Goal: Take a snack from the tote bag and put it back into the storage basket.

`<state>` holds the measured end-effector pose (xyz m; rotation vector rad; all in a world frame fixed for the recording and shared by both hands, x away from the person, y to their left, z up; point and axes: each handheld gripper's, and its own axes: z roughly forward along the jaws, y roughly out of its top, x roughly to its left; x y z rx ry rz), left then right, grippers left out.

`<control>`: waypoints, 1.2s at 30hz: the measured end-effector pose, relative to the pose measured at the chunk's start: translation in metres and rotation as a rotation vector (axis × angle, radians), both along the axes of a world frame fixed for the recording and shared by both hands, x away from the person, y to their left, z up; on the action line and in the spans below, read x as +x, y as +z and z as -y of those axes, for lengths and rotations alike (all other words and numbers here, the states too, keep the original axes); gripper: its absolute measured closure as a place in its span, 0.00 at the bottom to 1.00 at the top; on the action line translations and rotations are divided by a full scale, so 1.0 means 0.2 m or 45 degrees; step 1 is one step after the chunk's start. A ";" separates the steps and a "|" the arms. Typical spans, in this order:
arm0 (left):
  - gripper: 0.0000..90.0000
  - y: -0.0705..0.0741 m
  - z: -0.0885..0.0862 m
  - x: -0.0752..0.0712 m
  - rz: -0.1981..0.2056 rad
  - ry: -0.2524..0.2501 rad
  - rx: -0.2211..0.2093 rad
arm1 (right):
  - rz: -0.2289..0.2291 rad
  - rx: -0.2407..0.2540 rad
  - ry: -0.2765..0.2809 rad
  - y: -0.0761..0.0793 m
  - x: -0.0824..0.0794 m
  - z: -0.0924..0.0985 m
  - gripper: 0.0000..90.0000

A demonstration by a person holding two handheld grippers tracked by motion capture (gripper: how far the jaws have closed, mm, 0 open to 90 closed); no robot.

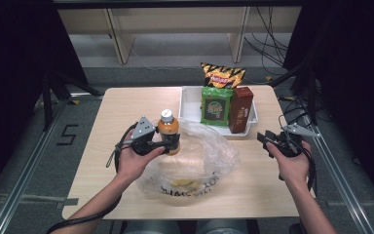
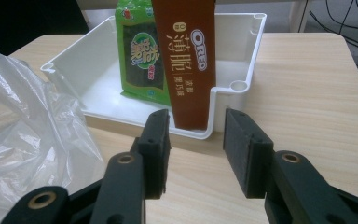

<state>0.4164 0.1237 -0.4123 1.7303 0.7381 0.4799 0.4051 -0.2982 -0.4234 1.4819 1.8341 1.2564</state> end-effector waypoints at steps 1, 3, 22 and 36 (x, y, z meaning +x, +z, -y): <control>0.41 0.00 0.00 0.00 0.000 0.002 -0.005 | -0.001 0.016 -0.001 0.00 0.00 0.00 0.68; 0.41 0.01 0.00 0.01 0.004 0.004 -0.003 | 0.031 -0.022 0.022 -0.01 0.01 0.01 0.68; 0.41 0.05 -0.01 0.07 0.017 0.016 -0.034 | 0.015 -0.014 -0.008 -0.01 0.00 0.01 0.68; 0.41 0.08 0.02 0.11 0.026 0.006 -0.040 | 0.021 -0.028 -0.002 -0.01 0.00 0.01 0.67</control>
